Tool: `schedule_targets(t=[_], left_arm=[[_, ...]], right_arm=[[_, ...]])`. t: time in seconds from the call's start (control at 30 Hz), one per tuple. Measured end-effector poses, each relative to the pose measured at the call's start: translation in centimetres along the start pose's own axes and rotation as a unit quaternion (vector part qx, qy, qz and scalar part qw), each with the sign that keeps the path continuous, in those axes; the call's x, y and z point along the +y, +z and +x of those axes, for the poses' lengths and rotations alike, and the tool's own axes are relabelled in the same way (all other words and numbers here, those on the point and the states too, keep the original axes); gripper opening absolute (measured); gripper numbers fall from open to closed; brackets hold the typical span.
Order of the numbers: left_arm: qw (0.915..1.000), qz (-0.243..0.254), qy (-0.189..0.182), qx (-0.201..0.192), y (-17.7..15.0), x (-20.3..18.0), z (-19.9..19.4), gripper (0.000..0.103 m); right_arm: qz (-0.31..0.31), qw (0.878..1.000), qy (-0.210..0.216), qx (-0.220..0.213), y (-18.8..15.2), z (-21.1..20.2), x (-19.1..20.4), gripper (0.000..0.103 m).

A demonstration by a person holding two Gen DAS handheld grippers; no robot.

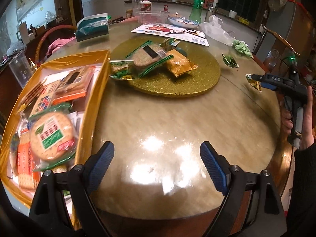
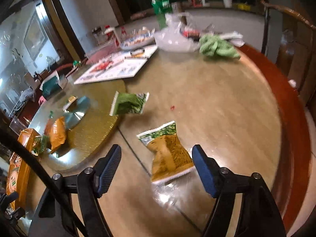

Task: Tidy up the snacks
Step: 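Grasp a yellow-green snack packet with the right tool while the left tool grasps an orange pack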

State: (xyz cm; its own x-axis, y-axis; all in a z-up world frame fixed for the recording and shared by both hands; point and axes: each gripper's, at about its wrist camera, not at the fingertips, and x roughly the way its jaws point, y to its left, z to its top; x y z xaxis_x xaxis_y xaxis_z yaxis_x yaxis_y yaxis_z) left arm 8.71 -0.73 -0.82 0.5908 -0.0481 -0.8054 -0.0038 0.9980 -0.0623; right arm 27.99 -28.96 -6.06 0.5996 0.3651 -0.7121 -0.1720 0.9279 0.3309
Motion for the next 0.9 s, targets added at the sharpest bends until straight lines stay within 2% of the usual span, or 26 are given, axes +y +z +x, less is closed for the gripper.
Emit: schedule_targets(t=[0.07, 0.17, 0.3, 0.43, 0.57, 0.77, 0.9], left_arm=[[1.0000, 0.000, -0.002, 0.003, 0.4, -0.1, 0.3, 0.089], [0.9999, -0.001, -0.007, 0.011, 1.1, -0.3, 0.9, 0.089], [0.9997, -0.005, -0.015, 0.017, 2.2, -0.7, 1.6, 0.089], [0.9994, -0.009, -0.022, 0.023, 3.7, -1.3, 2.9, 0.089], [0.9985, -0.033, -0.026, 0.035, 5.3, -1.5, 5.1, 0.089], [0.9949, -0.094, -0.019, 0.030, 9.3, -2.2, 8.8, 0.089], [0.9920, -0.123, -0.009, 0.026, 12.2, -2.8, 11.2, 0.089]], right_arm=[[-0.006, 1.000, -0.004, 0.006, -0.4, 0.3, 0.3, 0.048], [-0.001, 1.000, -0.020, 0.001, -0.9, -0.1, 0.7, 0.042], [0.012, 1.000, -0.013, -0.003, -2.1, -0.7, 1.9, 0.039], [0.015, 1.000, 0.010, -0.011, -5.0, -2.0, 4.4, 0.038], [0.028, 0.999, 0.004, -0.024, -7.5, -3.4, 5.7, 0.037], [0.060, 0.997, -0.008, -0.039, -7.5, -3.7, 5.0, 0.037], [0.053, 0.998, -0.005, -0.040, -7.5, -3.5, 5.1, 0.037]])
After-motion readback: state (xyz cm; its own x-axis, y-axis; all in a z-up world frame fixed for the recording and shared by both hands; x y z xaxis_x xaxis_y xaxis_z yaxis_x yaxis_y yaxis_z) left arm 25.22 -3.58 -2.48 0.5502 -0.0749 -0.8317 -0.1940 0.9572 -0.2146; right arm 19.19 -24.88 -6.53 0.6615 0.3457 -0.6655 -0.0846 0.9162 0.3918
